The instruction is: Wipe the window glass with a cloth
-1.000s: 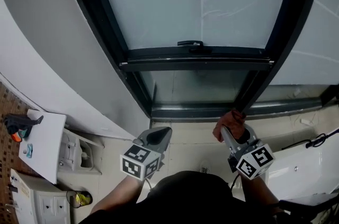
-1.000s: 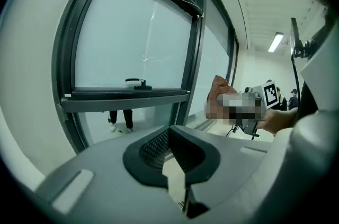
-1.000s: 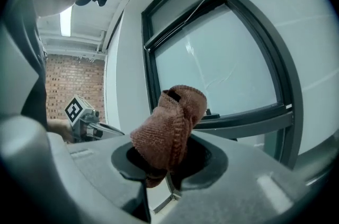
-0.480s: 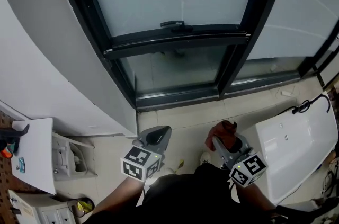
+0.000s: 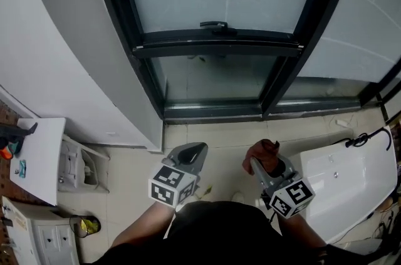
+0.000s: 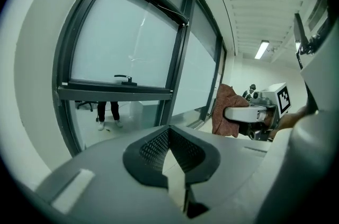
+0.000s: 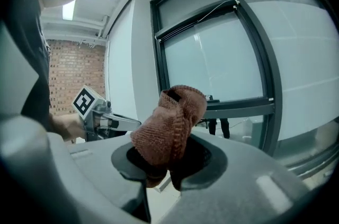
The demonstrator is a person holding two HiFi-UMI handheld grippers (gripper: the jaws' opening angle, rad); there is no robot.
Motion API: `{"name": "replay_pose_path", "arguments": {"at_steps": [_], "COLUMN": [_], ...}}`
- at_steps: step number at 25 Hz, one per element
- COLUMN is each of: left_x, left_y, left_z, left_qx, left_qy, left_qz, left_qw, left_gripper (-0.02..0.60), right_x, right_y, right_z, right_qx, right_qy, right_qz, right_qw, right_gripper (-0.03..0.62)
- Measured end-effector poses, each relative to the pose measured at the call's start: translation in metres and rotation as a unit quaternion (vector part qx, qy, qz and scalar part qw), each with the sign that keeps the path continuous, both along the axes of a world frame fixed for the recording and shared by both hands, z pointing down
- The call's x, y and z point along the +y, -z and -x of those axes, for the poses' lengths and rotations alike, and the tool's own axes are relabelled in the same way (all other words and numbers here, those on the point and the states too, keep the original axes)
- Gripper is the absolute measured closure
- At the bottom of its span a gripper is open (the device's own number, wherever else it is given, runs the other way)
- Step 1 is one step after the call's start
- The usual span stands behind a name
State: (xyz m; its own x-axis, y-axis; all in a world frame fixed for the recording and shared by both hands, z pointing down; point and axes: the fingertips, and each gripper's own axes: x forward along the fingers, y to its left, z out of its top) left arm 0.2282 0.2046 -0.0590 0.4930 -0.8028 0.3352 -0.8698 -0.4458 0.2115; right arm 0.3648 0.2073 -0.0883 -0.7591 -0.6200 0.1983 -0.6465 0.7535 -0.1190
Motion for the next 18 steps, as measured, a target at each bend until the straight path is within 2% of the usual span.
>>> {"name": "replay_pose_path", "arguments": {"at_steps": [6, 9, 18], "left_x": [0.002, 0.002, -0.001], "left_y": [-0.009, -0.014, -0.012], "left_z": [-0.019, -0.021, -0.030], "left_qx": [0.001, -0.012, -0.024], "left_qy": [0.009, 0.016, 0.012], "left_qz": [0.014, 0.015, 0.019], "left_qw": [0.9999, 0.9997, 0.9995], "left_gripper": [0.565, 0.565, 0.565], "right_x": [-0.004, -0.006, -0.015], "right_y": [-0.016, -0.019, -0.018], "right_z": [-0.012, -0.018, -0.023], "right_qx": [-0.004, -0.004, -0.011], "right_qy": [0.016, 0.019, 0.020], "right_qz": [0.016, 0.023, 0.018], "right_qw": [1.000, 1.000, 1.000], "right_gripper": [0.491, 0.491, 0.491]}}
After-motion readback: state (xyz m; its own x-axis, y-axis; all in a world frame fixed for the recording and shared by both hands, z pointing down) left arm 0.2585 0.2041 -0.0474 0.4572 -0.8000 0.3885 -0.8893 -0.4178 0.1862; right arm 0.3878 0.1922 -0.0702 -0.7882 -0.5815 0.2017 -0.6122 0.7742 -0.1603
